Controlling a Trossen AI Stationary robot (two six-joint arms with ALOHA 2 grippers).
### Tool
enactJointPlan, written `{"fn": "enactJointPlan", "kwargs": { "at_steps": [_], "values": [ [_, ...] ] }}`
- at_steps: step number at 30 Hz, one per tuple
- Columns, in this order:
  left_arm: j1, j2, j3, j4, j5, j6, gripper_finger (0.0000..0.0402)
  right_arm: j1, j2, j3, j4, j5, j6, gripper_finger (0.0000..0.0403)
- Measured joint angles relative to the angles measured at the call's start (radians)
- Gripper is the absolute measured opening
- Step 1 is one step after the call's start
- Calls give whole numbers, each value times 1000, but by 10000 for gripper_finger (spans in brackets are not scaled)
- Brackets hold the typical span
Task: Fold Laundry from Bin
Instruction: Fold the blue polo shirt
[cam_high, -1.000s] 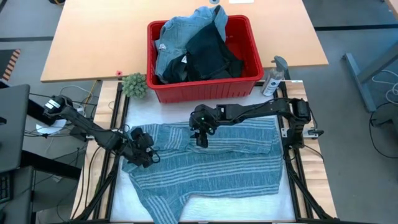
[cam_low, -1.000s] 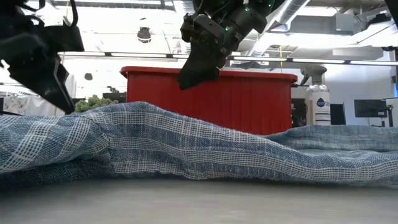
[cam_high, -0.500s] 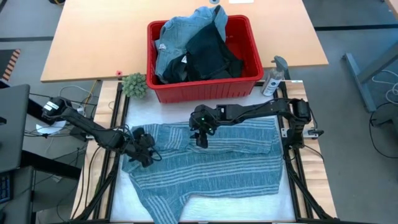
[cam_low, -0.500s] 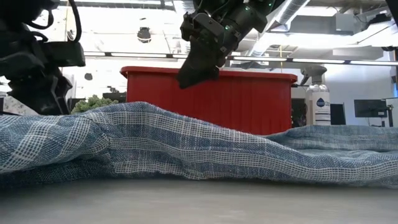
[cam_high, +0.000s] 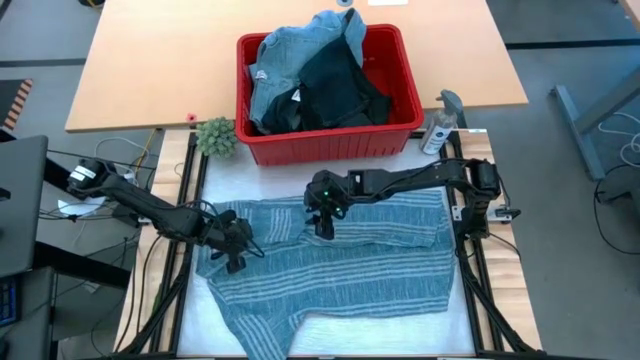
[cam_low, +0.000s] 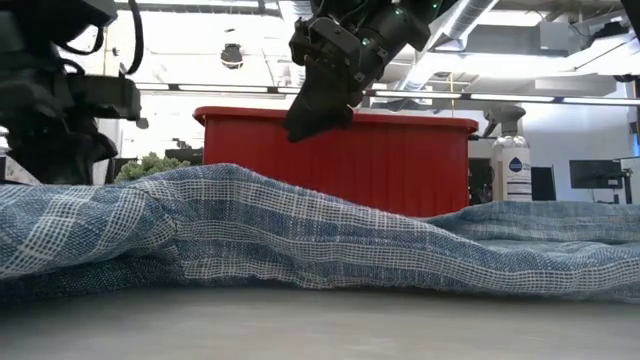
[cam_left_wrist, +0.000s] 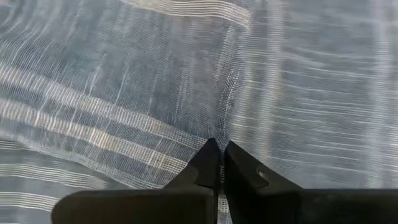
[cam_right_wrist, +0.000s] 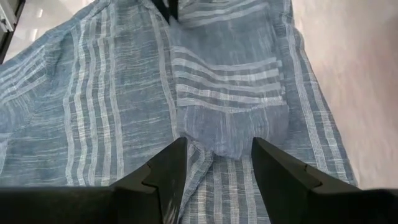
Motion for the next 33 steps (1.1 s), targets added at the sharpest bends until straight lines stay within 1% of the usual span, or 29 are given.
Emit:
{"fn": "enactJointPlan", "kwargs": {
  "at_steps": [5,13,15,18,20,24,25,28,33],
  "values": [
    [-12,-1,48,-85,30,-37,0,17,0,0,10,-5,2,207],
    [-37,13,53,-111,42,-70,0,75,1,0,109,-4,-5,207],
    [-40,13,53,-111,41,-67,0,85,1,0,130,13,-5,206],
    [-39,12,53,-113,33,-63,0,90,32,2,192,24,1,198],
    [-39,12,53,-115,33,-63,0,90,75,0,219,25,18,187],
    [-40,11,53,-115,38,-69,0,92,167,-3,350,24,60,158],
    [-39,12,54,-115,38,-69,0,92,182,0,399,22,72,150],
    [-39,11,54,-112,38,-67,0,92,214,1,470,23,102,124],
    [-39,12,54,-117,38,-59,0,94,235,-1,444,19,109,78]
  ]
}}
